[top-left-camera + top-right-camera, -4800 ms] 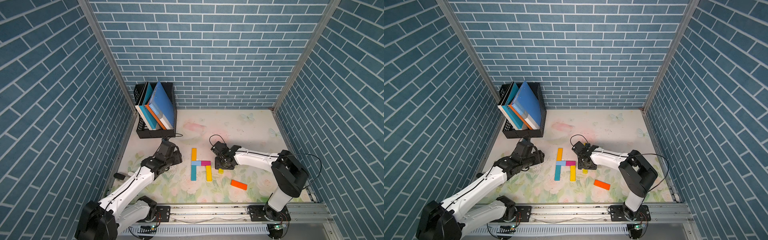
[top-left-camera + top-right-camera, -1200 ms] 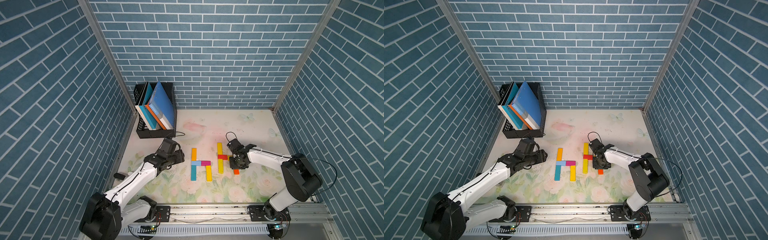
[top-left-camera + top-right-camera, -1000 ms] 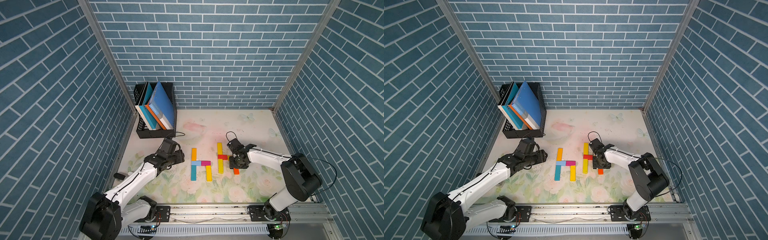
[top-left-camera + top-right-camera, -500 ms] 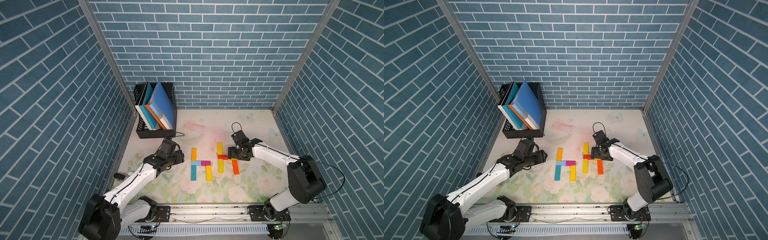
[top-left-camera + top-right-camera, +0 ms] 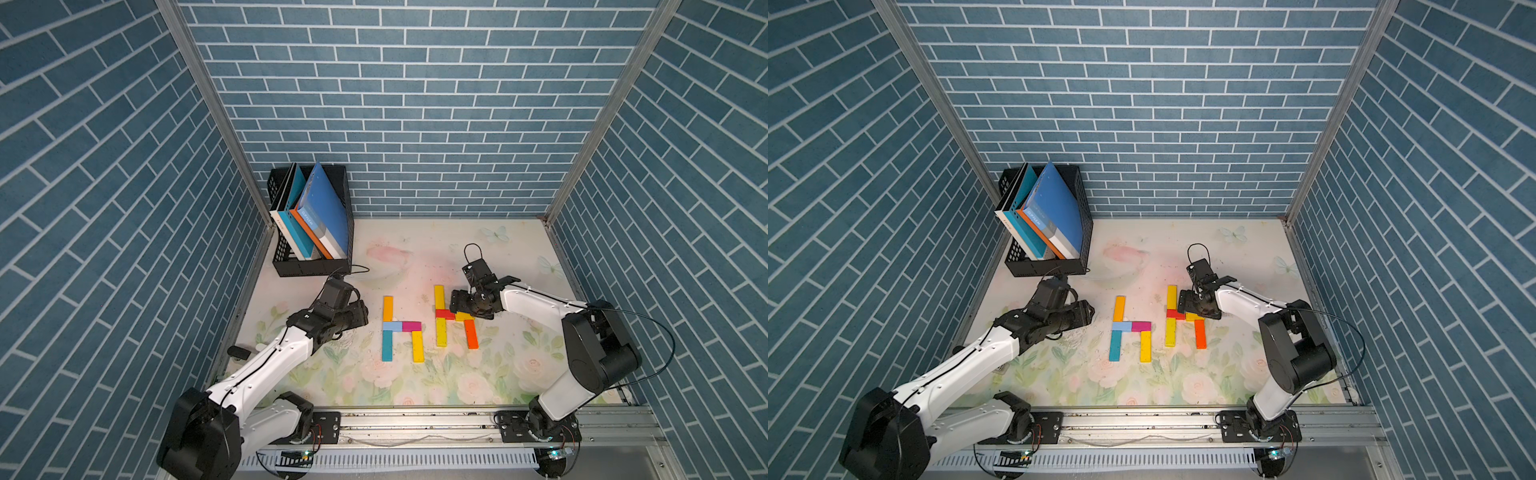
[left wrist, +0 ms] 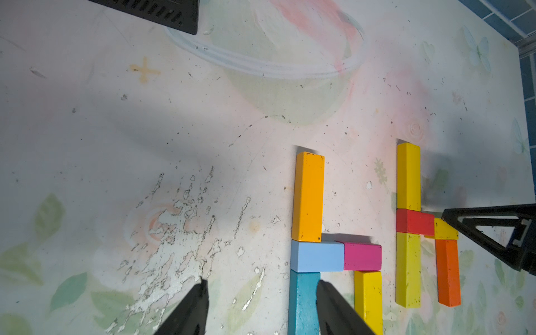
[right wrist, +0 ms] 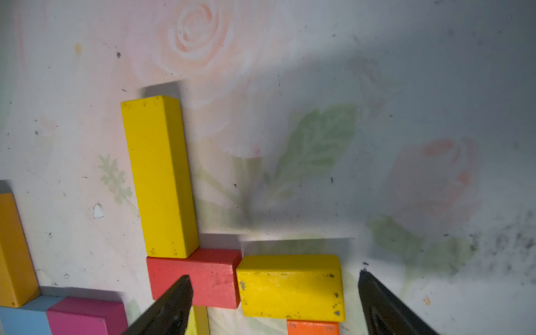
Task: Assemble the letter h with building blocks
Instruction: Assemble the building block at the center of the board.
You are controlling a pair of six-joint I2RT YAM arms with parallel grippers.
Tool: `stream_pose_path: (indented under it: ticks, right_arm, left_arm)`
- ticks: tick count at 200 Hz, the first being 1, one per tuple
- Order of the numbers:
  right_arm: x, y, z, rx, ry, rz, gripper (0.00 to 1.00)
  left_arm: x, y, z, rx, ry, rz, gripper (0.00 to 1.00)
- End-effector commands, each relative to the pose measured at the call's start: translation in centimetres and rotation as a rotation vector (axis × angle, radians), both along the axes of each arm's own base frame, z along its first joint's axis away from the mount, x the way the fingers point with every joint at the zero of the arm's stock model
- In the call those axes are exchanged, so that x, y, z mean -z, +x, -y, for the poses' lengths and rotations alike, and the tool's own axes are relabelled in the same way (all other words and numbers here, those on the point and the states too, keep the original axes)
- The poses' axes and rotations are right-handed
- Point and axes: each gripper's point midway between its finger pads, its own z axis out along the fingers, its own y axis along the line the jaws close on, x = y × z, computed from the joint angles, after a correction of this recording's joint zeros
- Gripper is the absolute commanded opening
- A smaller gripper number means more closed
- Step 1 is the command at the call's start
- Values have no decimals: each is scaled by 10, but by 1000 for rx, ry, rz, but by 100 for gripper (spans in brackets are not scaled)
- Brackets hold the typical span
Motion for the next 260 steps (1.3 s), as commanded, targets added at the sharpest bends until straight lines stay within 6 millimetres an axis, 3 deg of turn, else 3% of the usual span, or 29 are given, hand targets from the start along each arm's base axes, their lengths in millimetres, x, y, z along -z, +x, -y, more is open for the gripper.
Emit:
stream_pose_path:
  ticks: [1,260]
  right_arm:
    - [11,-6,-1,21,20,-37,90]
    - [4,-16,-9,32,68,-38,90]
  left_arm:
    - [4,-3,-6,-4,18,-1,64]
    - [5,-2,-7,-8,22,5,64]
